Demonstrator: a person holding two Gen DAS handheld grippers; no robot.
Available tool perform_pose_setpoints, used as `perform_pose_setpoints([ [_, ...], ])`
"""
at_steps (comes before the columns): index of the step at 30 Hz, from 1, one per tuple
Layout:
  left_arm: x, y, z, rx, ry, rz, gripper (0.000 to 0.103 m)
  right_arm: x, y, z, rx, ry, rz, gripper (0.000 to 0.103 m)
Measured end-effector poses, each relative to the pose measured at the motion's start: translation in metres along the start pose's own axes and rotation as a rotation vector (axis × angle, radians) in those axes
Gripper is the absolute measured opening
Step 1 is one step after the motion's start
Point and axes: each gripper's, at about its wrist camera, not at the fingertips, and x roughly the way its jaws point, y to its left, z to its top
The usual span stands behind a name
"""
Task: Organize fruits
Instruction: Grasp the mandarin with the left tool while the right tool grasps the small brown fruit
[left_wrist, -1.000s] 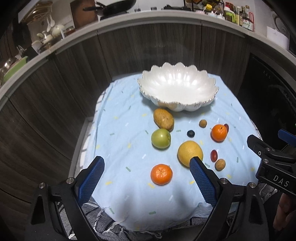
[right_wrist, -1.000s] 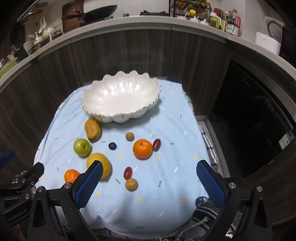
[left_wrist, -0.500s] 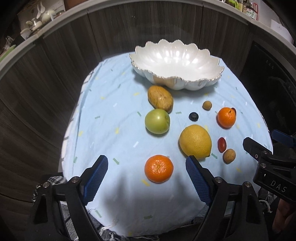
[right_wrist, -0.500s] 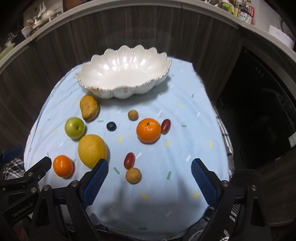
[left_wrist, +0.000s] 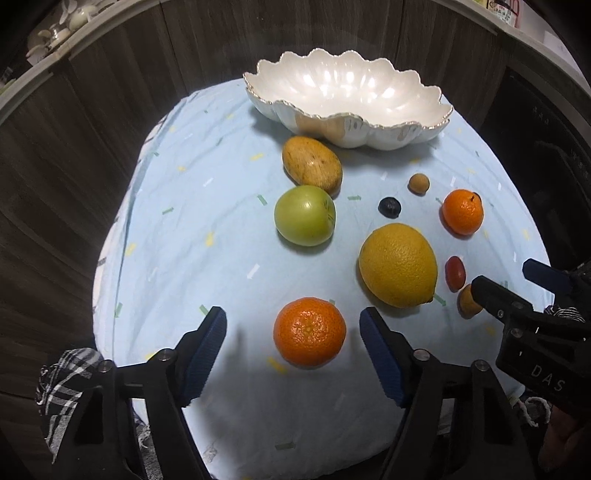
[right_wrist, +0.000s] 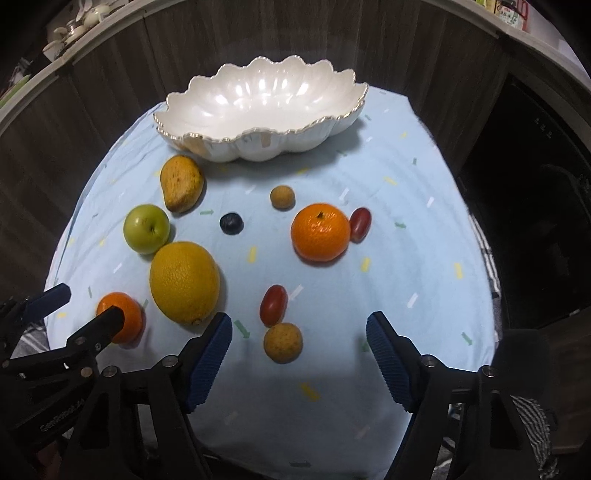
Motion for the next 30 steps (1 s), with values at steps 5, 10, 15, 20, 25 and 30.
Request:
perform_pose_setpoints([
  [5,0.008,-0.001,-0.001,0.004,0.003,-0.001,0.069,0.009,0.001,-0.002,-0.011,0.017,0.003,0.067],
  [10,0.017,-0.002,-0.004,0.009,0.013,-0.014,0.064,0.017,0.002,-0.004,-0.017,0.037,0.009,0.059],
  [15,0.025,-0.003,-0.007,0.013,0.036,-0.026,0.059,0.022,0.005,-0.005,-0.032,0.047,0.011,0.053],
  [20,0.028,-0.002,-0.008,0.01,0.04,-0.036,0.055,0.029,0.008,-0.006,-0.039,0.074,0.032,0.04],
  [25,0.028,-0.005,-0.01,0.023,0.041,-0.054,0.047,0.032,0.009,-0.007,-0.037,0.079,0.034,0.038],
  [30,0.028,-0.006,-0.01,0.03,0.036,-0.05,0.046,0.032,0.008,-0.007,-0.045,0.071,0.032,0.028],
])
